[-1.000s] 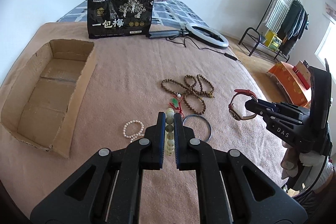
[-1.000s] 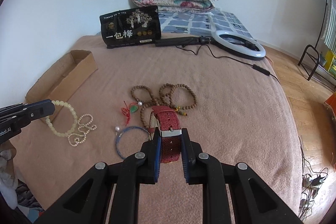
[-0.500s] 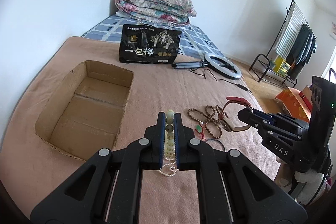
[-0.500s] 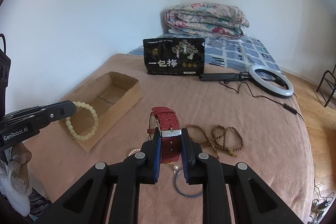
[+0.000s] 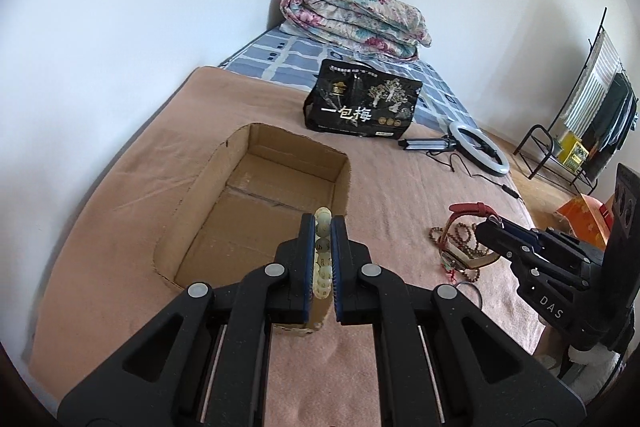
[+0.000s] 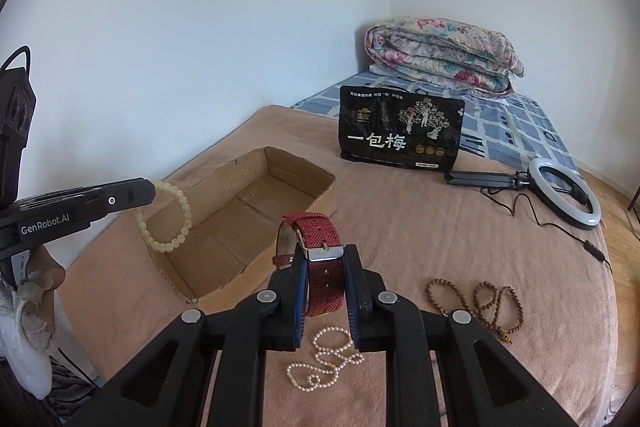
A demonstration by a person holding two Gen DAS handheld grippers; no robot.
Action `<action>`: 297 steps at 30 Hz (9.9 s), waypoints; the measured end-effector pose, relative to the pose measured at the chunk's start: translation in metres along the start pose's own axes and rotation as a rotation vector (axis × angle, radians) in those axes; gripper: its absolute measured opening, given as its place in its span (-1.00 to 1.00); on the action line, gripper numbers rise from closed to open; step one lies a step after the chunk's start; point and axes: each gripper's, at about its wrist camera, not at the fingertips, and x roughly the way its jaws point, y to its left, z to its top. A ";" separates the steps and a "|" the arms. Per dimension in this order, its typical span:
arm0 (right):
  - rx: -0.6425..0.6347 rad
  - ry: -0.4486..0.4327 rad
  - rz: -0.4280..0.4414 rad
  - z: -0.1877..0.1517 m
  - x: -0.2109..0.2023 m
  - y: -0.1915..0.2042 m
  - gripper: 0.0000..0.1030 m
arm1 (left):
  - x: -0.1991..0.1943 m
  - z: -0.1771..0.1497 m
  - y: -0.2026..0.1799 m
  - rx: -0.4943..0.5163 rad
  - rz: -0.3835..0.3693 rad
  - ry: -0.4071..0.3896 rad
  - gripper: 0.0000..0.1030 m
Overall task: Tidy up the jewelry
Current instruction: 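Carry the bracelet in the left tool and the watch in the right tool over the cardboard box, then open the left tool dropping the bracelet into the box while the right tool releases the watch, then withdraw both open tools from the box back toward the remaining jewelry, then lower the left tool onto the white pearl necklace and close on it, then close the right tool on the blue bangle while the left tool lifts the pearls, then carry the pearl necklace in the left tool and the bangle in the right tool to the box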
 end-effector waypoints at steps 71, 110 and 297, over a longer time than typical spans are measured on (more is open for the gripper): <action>0.014 -0.003 -0.051 0.002 0.027 0.003 0.60 | 0.030 0.001 0.025 0.005 0.085 0.003 -0.19; 0.280 0.207 -0.238 -0.115 -0.024 -0.152 0.96 | 0.098 -0.059 -0.124 0.216 -0.174 0.273 -0.02; 0.037 0.126 0.058 0.054 0.130 0.013 0.43 | 0.055 0.010 0.044 -0.013 0.018 0.070 -0.90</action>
